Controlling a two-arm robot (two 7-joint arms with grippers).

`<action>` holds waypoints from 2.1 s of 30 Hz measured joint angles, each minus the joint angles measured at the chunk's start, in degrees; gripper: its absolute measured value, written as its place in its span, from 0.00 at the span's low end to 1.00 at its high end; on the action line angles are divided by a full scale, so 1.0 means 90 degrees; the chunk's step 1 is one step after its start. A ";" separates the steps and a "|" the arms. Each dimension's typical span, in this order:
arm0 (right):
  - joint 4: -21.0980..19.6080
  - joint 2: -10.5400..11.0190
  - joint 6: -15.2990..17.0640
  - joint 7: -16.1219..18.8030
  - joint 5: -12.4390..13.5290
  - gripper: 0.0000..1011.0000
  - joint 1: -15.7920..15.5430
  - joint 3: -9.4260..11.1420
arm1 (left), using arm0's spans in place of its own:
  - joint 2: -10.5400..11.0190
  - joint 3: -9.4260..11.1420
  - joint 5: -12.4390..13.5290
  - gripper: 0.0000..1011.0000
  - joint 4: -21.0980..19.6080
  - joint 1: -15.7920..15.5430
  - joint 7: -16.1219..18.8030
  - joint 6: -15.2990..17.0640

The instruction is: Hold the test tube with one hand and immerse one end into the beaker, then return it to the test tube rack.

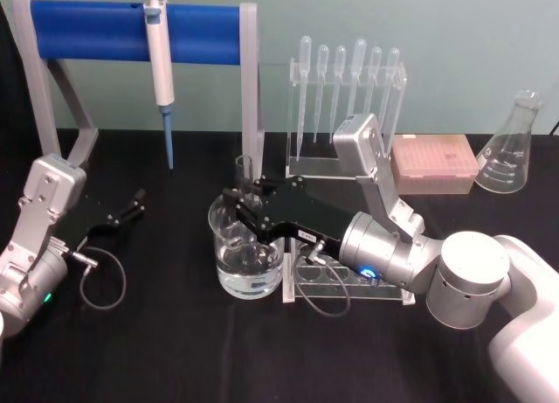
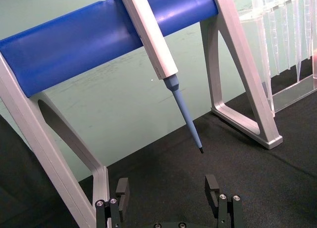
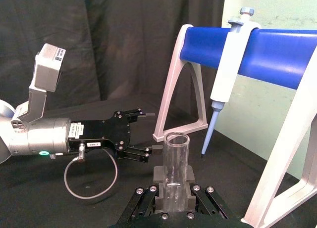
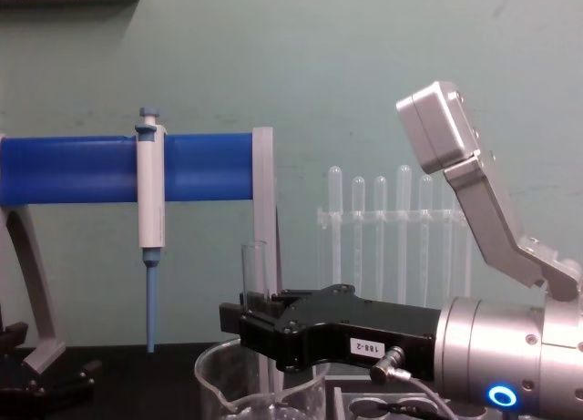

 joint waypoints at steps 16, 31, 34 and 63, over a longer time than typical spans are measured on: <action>0.0000 0.0000 0.0000 0.0000 0.0000 0.23 0.0000 0.0000 | 0.0000 0.0000 0.0000 0.99 0.0000 0.0000 0.0000 0.0000; 0.0000 0.0000 0.0000 0.0000 0.0000 0.23 0.0000 0.0000 | 0.0000 0.0000 0.0000 0.99 0.0000 0.0000 0.0000 0.0000; 0.0000 0.0000 0.0000 0.0000 0.0000 0.23 0.0000 0.0000 | 0.0000 0.0000 0.0000 0.99 0.0000 0.0000 0.0000 0.0000; 0.0000 0.0000 0.0000 0.0000 0.0000 0.23 0.0000 0.0000 | 0.0000 0.0000 0.0000 0.99 0.0000 0.0000 0.0000 0.0000</action>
